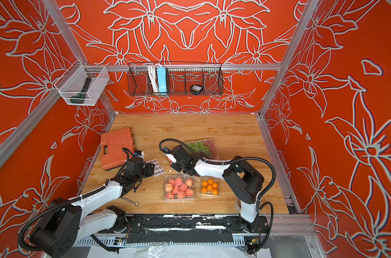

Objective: Label fruit boxes
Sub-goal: Stick the label on the fruit box.

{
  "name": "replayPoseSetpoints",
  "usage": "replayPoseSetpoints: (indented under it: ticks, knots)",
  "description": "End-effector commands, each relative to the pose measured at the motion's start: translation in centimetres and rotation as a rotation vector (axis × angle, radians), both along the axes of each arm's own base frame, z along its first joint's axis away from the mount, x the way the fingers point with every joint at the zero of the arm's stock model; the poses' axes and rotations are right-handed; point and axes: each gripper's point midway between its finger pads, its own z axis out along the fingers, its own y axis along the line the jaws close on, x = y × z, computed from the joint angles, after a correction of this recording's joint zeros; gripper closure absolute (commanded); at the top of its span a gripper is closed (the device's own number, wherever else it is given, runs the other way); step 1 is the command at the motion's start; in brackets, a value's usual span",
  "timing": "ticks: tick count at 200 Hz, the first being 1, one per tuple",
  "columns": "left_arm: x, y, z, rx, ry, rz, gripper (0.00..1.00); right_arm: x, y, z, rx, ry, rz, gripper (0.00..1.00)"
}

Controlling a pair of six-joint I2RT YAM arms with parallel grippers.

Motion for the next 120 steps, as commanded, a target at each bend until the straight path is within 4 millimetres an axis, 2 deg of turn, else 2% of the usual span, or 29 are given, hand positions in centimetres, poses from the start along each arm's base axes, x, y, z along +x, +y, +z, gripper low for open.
replayPoseSetpoints:
  ticks: [1,22,48,84,117,120]
  knots:
    - [0.2,0.6,0.7,0.007,-0.017,0.032,0.58,1.3,1.0,0.6,0.027,-0.006,-0.019,1.0]
    - [0.0,0.8,0.6,0.012,-0.014,0.041,0.44,0.8,1.5,-0.8,0.01,0.035,0.002,1.0]
    - [-0.1,0.7,0.8,0.001,-0.025,0.036,0.43,0.0,1.5,-2.6,0.002,0.104,0.015,1.0]
    - [-0.2,0.5,1.0,-0.008,-0.035,0.029,0.42,-1.2,2.0,-2.6,0.041,0.175,0.041,1.0]
    - [-0.3,-0.1,1.1,-0.028,-0.038,-0.008,0.41,-0.7,1.6,-3.6,0.029,0.263,0.007,1.0]
    - [-0.3,-0.2,1.2,-0.031,-0.041,-0.01,0.41,-0.5,1.6,-3.5,0.034,0.266,0.005,0.97]
